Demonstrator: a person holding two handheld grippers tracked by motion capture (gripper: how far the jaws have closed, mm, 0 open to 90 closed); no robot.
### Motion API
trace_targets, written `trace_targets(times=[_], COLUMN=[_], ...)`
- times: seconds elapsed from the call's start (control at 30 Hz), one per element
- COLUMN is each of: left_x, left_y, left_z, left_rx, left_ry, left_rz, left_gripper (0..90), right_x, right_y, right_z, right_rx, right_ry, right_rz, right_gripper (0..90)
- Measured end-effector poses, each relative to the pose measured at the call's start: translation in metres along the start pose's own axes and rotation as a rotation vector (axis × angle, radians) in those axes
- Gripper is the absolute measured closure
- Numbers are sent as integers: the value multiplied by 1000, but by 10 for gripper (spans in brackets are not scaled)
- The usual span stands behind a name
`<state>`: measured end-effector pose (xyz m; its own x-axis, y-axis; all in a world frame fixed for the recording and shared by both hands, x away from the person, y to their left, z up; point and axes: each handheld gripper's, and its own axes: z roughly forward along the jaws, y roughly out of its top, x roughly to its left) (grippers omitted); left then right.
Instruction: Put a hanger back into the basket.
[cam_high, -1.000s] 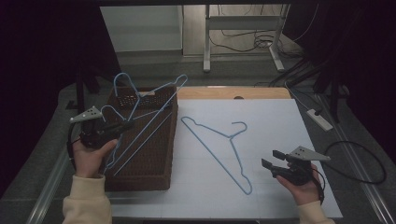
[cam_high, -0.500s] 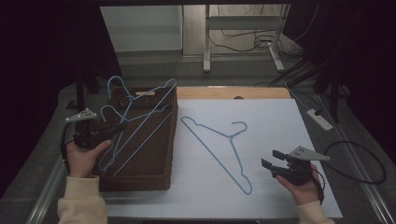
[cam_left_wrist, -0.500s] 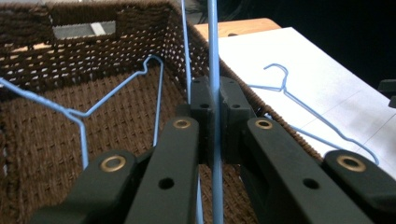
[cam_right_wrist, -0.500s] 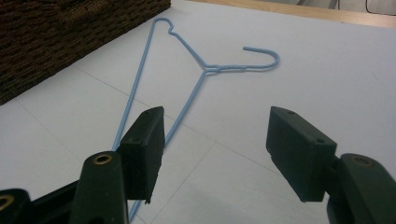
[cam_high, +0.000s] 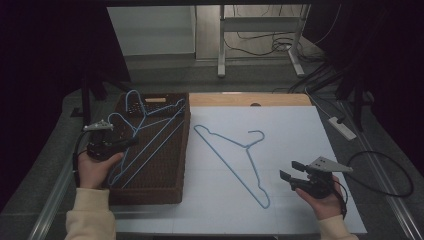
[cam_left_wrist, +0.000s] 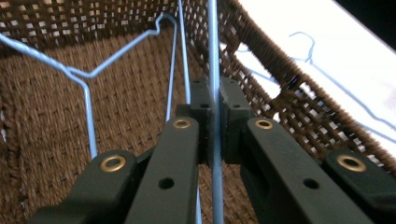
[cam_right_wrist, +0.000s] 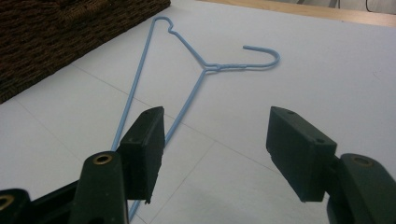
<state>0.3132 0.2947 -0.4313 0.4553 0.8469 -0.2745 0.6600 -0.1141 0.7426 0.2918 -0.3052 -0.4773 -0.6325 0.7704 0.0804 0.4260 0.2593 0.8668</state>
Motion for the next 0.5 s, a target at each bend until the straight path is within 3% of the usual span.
trace_targets(times=[0.23, 0.37, 0.5], left_x=[6, 15, 19], left_y=[-4, -9, -11], left_z=[10, 14, 14], left_rx=[49, 80, 80], left_ry=[4, 50, 98], left_rz=[-28, -86, -108], left_gripper=[855, 853, 846], right_x=[0, 0, 0], right_y=[0, 0, 0], right_z=[0, 0, 0], right_rx=[1, 1, 2], right_ry=[0, 0, 0], right_rz=[0, -1, 0], right_gripper=[379, 379, 378])
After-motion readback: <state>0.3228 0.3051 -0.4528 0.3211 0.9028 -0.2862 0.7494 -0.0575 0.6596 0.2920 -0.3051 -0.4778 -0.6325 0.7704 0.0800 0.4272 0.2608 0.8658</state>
